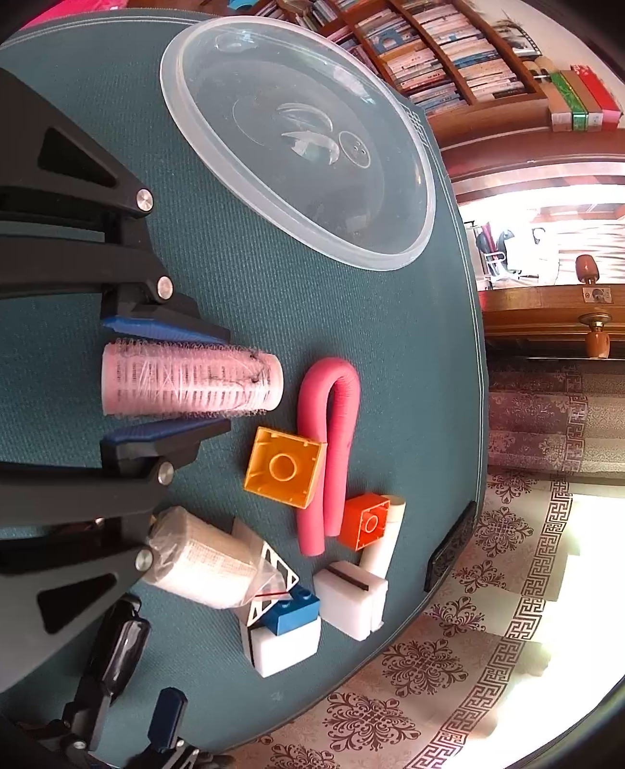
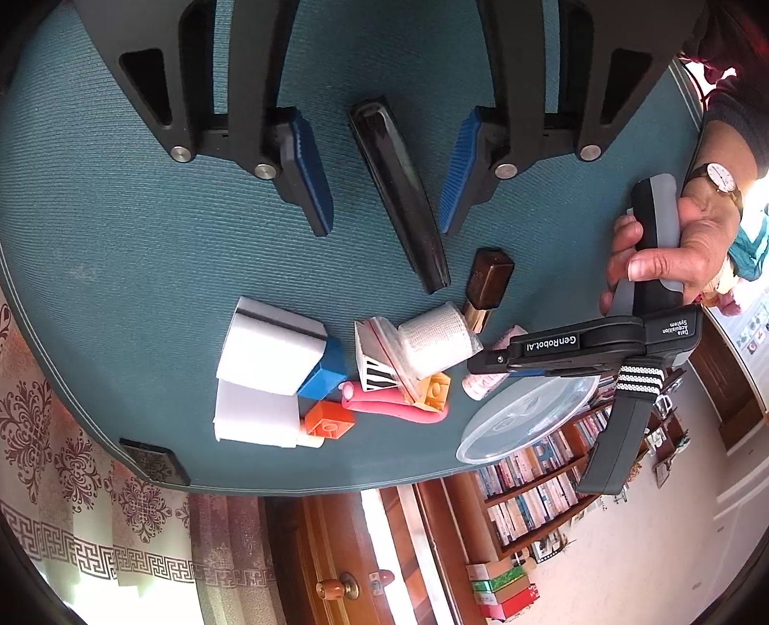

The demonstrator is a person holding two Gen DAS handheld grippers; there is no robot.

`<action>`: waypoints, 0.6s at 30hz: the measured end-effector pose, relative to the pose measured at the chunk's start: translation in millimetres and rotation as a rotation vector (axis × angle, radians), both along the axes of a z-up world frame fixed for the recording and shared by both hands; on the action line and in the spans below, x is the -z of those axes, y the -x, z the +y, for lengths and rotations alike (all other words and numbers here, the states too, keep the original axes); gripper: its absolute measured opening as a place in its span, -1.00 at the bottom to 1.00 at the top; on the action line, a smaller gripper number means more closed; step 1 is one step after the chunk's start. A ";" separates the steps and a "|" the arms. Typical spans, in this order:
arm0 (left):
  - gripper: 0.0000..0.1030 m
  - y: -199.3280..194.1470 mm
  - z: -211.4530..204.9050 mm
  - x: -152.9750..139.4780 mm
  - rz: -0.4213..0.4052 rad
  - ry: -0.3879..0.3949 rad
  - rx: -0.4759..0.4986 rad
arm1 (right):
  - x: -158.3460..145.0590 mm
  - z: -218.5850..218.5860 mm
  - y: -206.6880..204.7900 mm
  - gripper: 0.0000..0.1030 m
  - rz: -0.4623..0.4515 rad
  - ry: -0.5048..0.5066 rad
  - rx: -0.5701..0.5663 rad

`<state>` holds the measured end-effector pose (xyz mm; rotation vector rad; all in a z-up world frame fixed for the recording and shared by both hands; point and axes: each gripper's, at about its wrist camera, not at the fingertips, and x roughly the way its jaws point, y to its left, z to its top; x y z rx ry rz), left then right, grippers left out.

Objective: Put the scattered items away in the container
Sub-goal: 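Release the pink roller into the bowl while the right tool grasps the black comb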

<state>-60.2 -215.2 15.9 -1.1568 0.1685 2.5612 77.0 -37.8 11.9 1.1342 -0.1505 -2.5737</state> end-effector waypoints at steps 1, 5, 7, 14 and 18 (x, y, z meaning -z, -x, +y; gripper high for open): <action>-0.36 -0.4 -0.5 -0.8 0.002 -0.004 -0.002 | 1.2 -0.7 0.7 -0.16 -0.006 0.004 -0.002; -0.36 -1.7 -3.5 -3.4 0.009 -0.016 -0.008 | 4.8 -3.3 3.4 -0.25 -0.022 -0.001 -0.013; -0.36 -1.7 -5.2 -3.2 0.007 -0.020 -0.009 | 5.6 -5.8 3.9 -0.40 -0.029 -0.010 -0.023; -0.36 -5.6 -12.5 -10.4 0.022 -0.040 -0.016 | 3.4 -9.6 4.0 -0.65 -0.026 -0.004 -0.018; -0.36 -6.6 -20.8 -22.1 0.049 -0.058 -0.034 | -2.5 -10.1 6.8 -0.65 -0.012 0.022 -0.007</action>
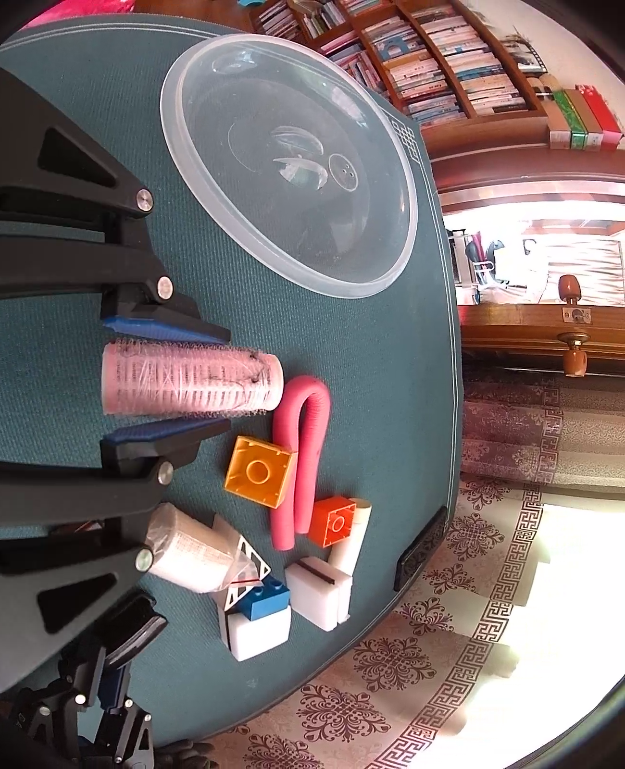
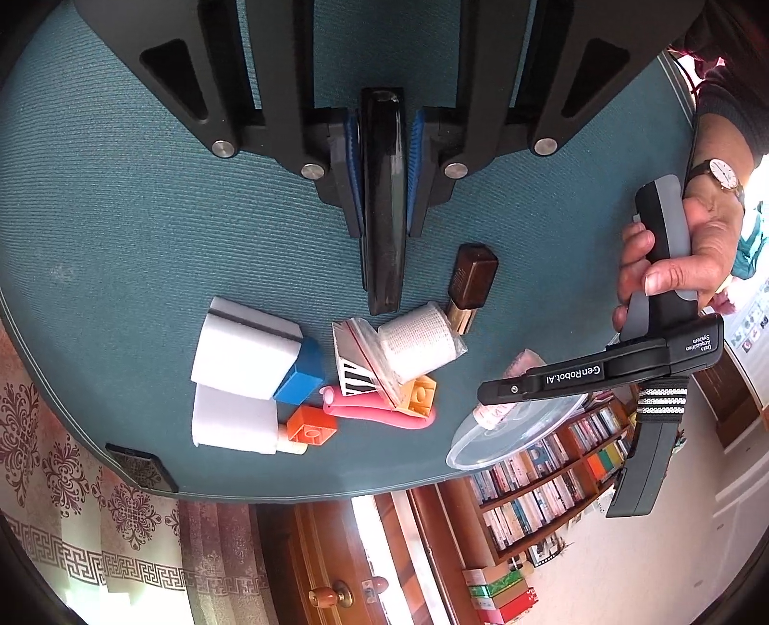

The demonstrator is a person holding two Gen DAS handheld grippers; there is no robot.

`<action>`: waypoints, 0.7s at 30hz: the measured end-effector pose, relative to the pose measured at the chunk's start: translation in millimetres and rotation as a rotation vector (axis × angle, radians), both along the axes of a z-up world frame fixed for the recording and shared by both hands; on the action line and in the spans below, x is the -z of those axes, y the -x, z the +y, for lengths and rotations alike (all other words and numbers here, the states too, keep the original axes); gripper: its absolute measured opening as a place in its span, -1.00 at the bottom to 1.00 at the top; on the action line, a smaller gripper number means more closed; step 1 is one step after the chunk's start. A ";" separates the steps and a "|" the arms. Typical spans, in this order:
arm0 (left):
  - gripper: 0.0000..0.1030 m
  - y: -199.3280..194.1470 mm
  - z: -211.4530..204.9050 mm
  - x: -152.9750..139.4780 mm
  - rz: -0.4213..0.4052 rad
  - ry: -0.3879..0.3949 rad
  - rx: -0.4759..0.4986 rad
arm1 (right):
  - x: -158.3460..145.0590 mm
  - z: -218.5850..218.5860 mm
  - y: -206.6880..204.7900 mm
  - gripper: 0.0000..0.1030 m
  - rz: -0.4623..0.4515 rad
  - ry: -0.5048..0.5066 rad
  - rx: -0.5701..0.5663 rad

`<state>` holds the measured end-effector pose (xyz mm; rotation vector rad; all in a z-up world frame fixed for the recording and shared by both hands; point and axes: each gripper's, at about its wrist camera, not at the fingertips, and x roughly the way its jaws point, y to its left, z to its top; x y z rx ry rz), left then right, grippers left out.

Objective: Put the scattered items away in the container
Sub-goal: 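Release the pink roller into the bowl while the right tool grasps the black comb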

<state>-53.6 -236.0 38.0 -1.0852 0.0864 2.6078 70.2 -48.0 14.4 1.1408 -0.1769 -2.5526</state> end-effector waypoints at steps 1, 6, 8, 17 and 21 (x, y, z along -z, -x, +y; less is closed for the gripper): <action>-0.36 0.4 -2.9 -3.1 0.007 -0.004 -0.009 | -1.9 -0.4 0.7 -0.65 0.004 0.007 0.000; -0.36 5.9 -21.0 -16.7 0.037 -0.014 -0.054 | -15.0 -6.9 5.8 -0.65 0.032 0.026 -0.008; -0.36 10.8 -27.6 -21.2 0.044 -0.015 -0.076 | -19.3 -11.1 9.4 -0.65 0.041 0.032 -0.017; -0.36 34.6 -70.5 -32.5 0.082 -0.009 -0.185 | -27.6 -33.6 27.4 -0.65 0.044 0.074 -0.035; -0.36 50.4 -91.6 -30.5 0.082 0.004 -0.235 | -31.6 -44.6 35.5 -0.65 0.043 0.081 -0.039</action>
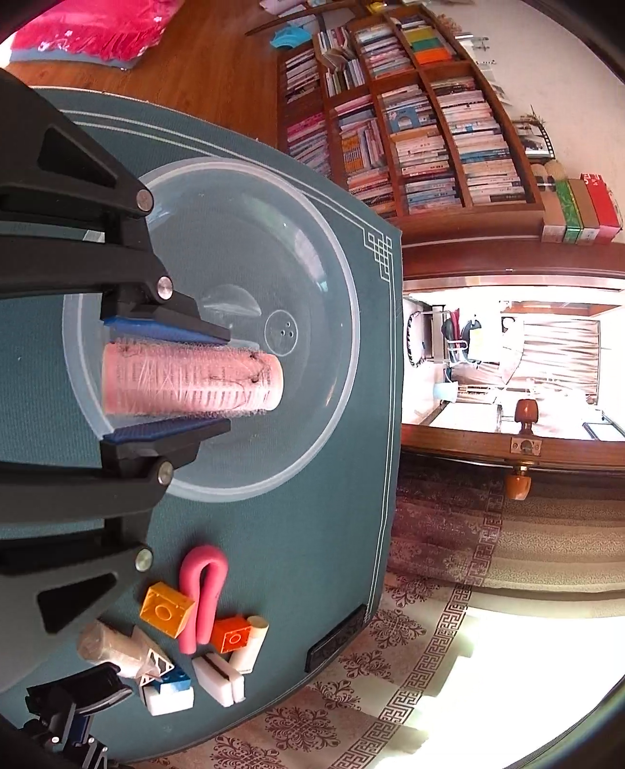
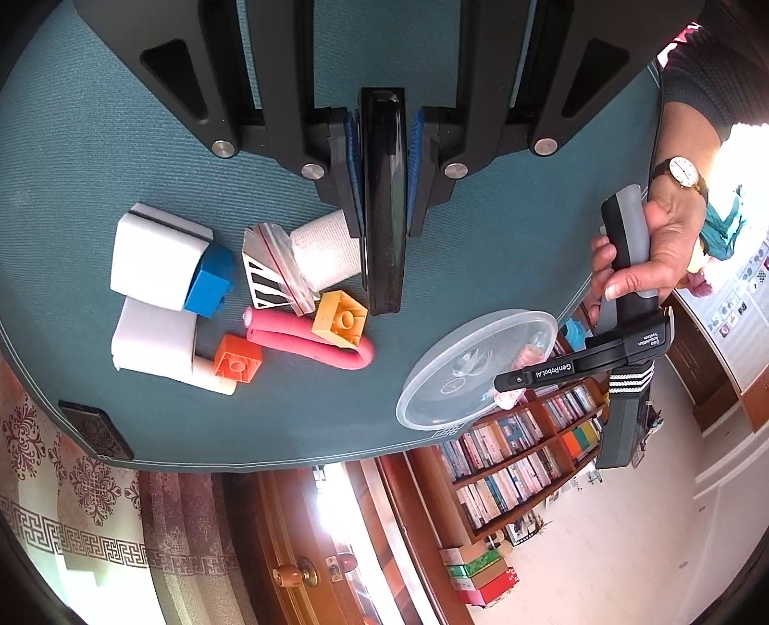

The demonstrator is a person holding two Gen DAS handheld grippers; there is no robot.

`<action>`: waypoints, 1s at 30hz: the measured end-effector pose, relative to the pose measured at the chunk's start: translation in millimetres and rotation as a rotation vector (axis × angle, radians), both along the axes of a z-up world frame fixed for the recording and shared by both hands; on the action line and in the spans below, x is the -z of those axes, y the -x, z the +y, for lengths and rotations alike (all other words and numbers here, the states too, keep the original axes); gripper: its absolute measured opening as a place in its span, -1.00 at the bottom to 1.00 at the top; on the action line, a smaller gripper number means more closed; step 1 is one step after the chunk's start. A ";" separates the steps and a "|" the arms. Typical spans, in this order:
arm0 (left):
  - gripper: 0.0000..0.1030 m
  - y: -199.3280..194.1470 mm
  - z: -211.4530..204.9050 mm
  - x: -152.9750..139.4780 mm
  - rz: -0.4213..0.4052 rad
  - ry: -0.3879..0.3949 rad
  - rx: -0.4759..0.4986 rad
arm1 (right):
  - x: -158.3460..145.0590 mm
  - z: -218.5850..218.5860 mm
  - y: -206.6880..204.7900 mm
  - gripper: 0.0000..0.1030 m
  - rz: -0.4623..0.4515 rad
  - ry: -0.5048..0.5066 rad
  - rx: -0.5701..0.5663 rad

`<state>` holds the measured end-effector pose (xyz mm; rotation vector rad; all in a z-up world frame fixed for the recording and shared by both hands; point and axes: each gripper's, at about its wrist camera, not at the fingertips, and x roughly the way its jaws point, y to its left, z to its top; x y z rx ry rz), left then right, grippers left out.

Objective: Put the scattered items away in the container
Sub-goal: 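Release the pink roller into the bowl while the right tool grasps the black comb, then lower the black comb into the clear bowl and open the right tool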

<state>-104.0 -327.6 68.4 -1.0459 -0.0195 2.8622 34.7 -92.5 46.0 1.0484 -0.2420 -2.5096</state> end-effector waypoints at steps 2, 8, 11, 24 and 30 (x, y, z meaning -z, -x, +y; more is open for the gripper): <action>-0.36 7.9 -7.7 1.6 -0.006 0.005 -0.021 | -1.2 -6.5 4.6 -0.65 -0.004 0.000 -0.007; -0.36 20.6 -16.2 11.7 -0.027 0.019 -0.026 | -4.6 -29.7 15.8 -0.65 -0.006 -0.009 -0.040; -0.36 21.3 -16.5 17.9 -0.036 0.010 -0.020 | -6.3 -41.1 21.1 -0.65 -0.013 -0.013 -0.048; 0.08 13.3 -30.6 20.9 -0.024 -0.022 -0.032 | -20.8 -71.0 62.5 -0.65 -0.002 0.025 -0.075; 0.57 5.0 -40.2 8.8 0.032 -0.035 -0.080 | -32.6 -94.3 96.4 -0.65 0.035 0.017 -0.069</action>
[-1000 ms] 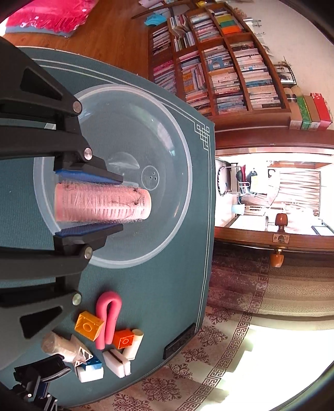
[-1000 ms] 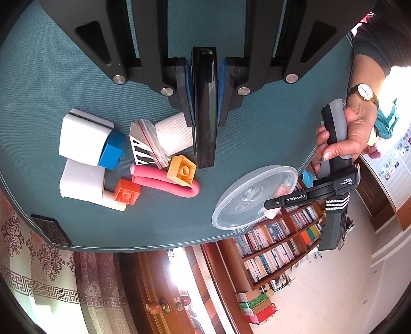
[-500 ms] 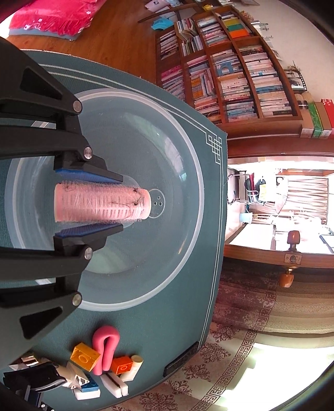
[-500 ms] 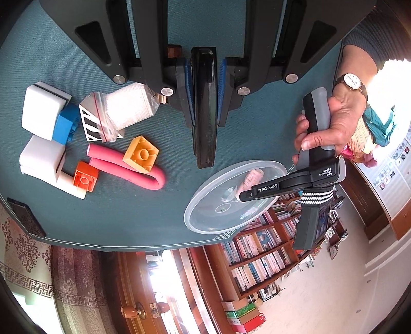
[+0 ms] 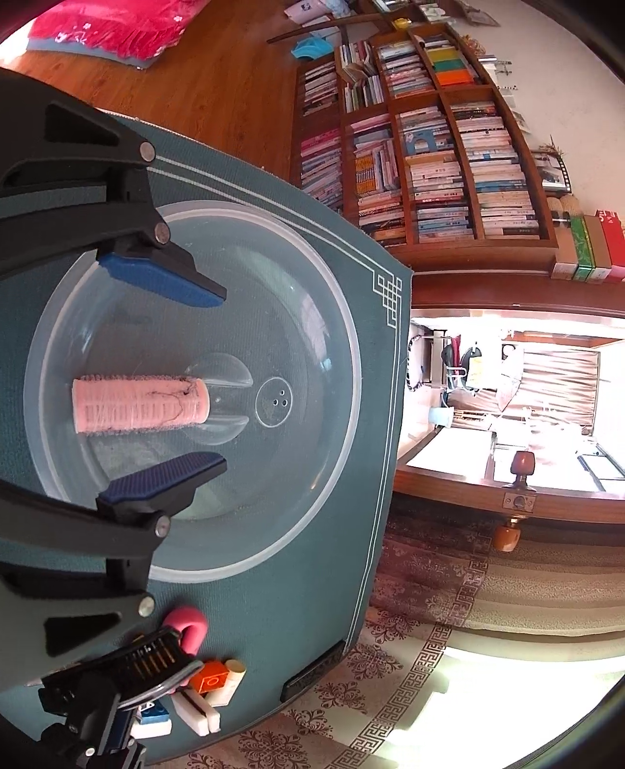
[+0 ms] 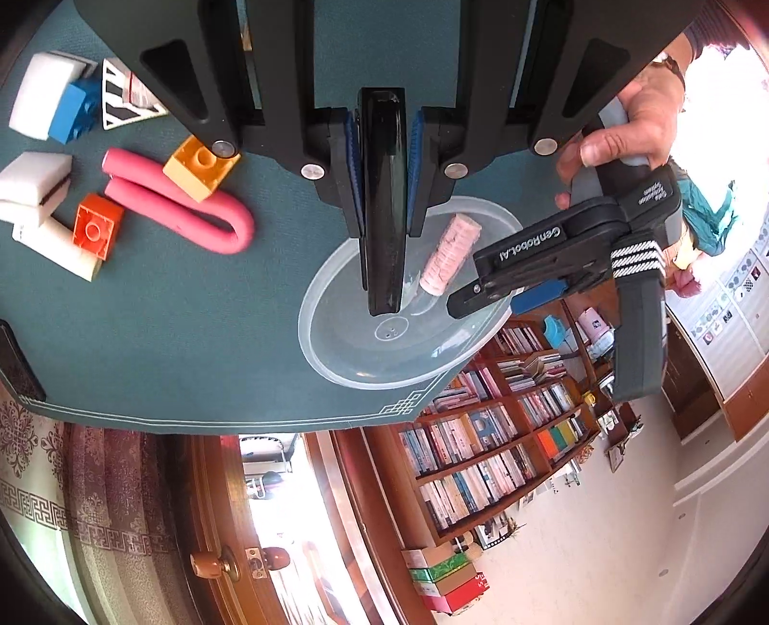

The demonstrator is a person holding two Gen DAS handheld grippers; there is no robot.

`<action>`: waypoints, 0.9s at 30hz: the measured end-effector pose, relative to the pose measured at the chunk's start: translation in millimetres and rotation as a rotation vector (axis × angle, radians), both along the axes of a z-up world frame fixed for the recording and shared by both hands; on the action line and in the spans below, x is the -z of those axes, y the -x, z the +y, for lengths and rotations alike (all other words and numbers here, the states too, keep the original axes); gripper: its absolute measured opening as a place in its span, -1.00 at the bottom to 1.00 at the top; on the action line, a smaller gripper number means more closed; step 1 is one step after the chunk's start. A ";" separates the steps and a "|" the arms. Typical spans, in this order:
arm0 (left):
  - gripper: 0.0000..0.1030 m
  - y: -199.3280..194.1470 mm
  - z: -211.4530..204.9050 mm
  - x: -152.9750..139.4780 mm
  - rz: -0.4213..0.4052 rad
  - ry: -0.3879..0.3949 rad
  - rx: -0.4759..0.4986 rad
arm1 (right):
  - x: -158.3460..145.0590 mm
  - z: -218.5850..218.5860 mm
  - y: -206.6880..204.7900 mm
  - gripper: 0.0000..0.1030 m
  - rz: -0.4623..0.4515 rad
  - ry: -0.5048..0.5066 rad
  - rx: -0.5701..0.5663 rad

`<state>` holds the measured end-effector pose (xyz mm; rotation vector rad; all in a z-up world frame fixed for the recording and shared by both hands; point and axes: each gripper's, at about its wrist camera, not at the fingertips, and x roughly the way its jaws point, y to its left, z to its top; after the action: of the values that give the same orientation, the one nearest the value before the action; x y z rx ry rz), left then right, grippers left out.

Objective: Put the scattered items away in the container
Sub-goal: 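Lower the black comb into the clear bowl and open the right tool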

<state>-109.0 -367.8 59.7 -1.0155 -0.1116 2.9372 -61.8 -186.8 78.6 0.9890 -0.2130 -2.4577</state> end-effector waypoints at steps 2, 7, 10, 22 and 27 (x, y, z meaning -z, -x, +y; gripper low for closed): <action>0.59 -2.9 -1.0 -3.4 0.022 0.016 -0.022 | -3.3 -9.5 14.4 -0.65 0.005 -0.007 0.006; 0.59 -5.8 -5.0 -8.5 0.049 0.029 -0.035 | -0.6 -33.4 44.6 -0.65 0.014 -0.047 0.021; 0.59 -6.1 -10.8 -9.9 0.059 0.027 -0.066 | 3.4 -44.4 61.6 -0.65 0.008 -0.060 0.030; 0.59 -5.5 -20.0 -8.0 0.059 0.011 -0.099 | 14.3 -47.7 101.3 -0.55 -0.039 -0.056 0.103; 0.63 -4.7 -17.8 -6.6 0.052 0.016 -0.095 | 16.0 -35.8 91.6 -0.34 -0.024 -0.072 0.124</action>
<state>-104.3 -385.6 66.3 -0.9604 -0.1398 3.0524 -153.4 -222.6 62.6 1.0651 -0.2011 -2.5829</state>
